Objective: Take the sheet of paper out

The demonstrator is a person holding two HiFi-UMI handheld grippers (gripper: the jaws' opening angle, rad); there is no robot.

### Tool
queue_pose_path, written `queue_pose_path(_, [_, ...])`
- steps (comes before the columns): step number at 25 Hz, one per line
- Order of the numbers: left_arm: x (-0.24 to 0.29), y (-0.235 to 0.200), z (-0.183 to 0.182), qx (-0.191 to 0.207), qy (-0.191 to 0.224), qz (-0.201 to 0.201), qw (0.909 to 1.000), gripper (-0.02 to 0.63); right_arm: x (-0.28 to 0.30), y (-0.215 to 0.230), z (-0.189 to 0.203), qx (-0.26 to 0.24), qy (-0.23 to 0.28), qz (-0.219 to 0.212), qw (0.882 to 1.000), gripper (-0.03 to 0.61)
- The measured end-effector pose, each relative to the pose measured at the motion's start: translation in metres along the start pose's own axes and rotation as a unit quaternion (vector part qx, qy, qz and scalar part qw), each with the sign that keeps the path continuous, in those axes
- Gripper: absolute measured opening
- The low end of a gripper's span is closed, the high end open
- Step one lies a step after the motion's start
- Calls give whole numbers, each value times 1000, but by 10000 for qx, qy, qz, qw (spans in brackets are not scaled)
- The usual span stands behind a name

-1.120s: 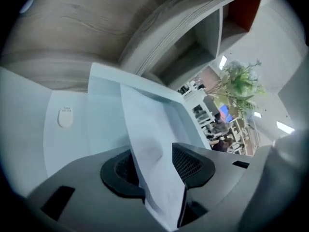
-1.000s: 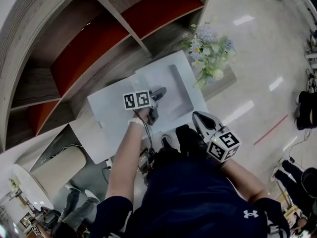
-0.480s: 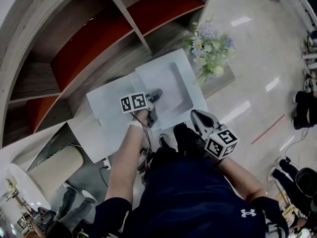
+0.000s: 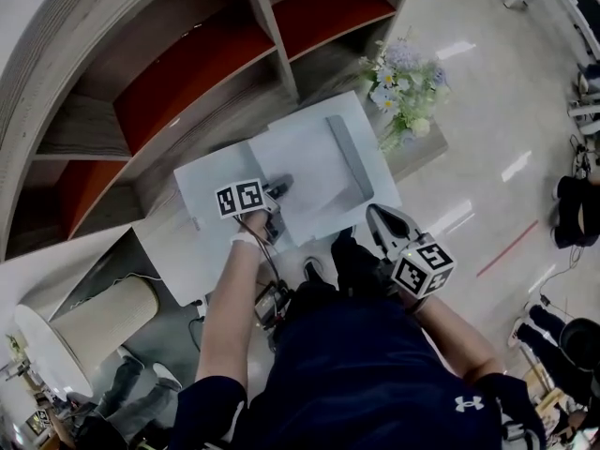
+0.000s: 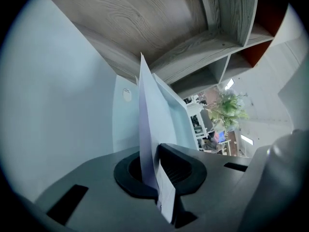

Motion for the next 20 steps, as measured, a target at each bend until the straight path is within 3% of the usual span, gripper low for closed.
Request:
queue_pose_path(14, [-82, -19, 9, 135, 535, -371, 9978, 37, -26, -37, 12, -51, 306, 237, 9992, 14])
queue_pose_path(20, [-123, -22, 14, 692, 796, -1155, 9877, 35, -39, -56, 20, -131, 413, 285, 9987, 14])
Point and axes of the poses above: the fingertips, and each gripper's own axes: x forward along the fingers, y to its right, z out of its underside, the point moved 2 cm from there along -x, backward along the fingers, and after that the axes turned 6 degrees about -x, right-handed, at the moved point
